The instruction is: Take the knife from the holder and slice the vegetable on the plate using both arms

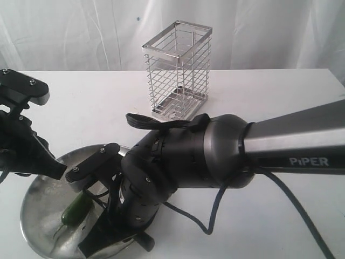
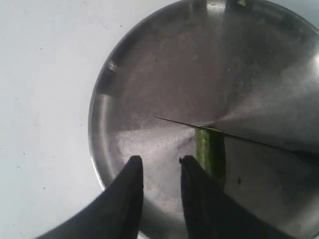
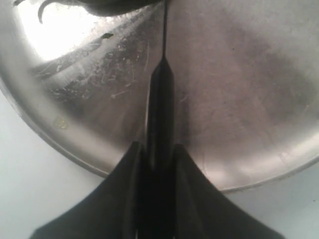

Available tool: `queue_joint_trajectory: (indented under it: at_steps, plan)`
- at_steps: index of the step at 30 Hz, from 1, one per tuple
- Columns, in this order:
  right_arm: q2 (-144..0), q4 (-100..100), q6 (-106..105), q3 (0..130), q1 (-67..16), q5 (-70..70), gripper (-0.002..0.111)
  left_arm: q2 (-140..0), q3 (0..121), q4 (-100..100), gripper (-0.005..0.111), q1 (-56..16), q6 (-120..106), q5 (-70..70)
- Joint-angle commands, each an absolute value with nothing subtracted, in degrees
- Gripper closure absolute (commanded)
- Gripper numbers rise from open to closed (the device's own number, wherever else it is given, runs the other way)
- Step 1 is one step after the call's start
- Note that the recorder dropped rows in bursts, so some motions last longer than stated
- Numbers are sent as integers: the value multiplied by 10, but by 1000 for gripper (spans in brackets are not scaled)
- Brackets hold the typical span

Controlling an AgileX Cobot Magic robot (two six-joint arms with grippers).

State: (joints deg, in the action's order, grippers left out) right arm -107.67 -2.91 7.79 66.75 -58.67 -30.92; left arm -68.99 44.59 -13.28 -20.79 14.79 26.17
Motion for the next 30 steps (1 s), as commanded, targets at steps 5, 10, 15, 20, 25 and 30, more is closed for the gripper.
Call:
queue_joint_trajectory:
  at_steps: [5, 10, 15, 20, 25, 30]
  plan:
    - [-1075, -30, 78, 667, -583, -305, 108, -687, 446, -129, 66, -207, 152, 266]
    - [-1074, -30, 78, 667, -583, -305, 108, -687, 446, -129, 66, -207, 152, 265]
    - [-1062, -30, 77, 667, -583, -305, 108, -687, 446, -129, 66, -207, 152, 265]
    - [-1045, -31, 77, 667, -583, -305, 108, -687, 446, -129, 66, -207, 152, 261]
    - [-1040, -33, 77, 667, -583, -309, 108, -687, 446, -129, 66, -207, 152, 256]
    - [-1049, -54, 74, 667, -594, -306, 108, -687, 446, -129, 66, -207, 152, 256]
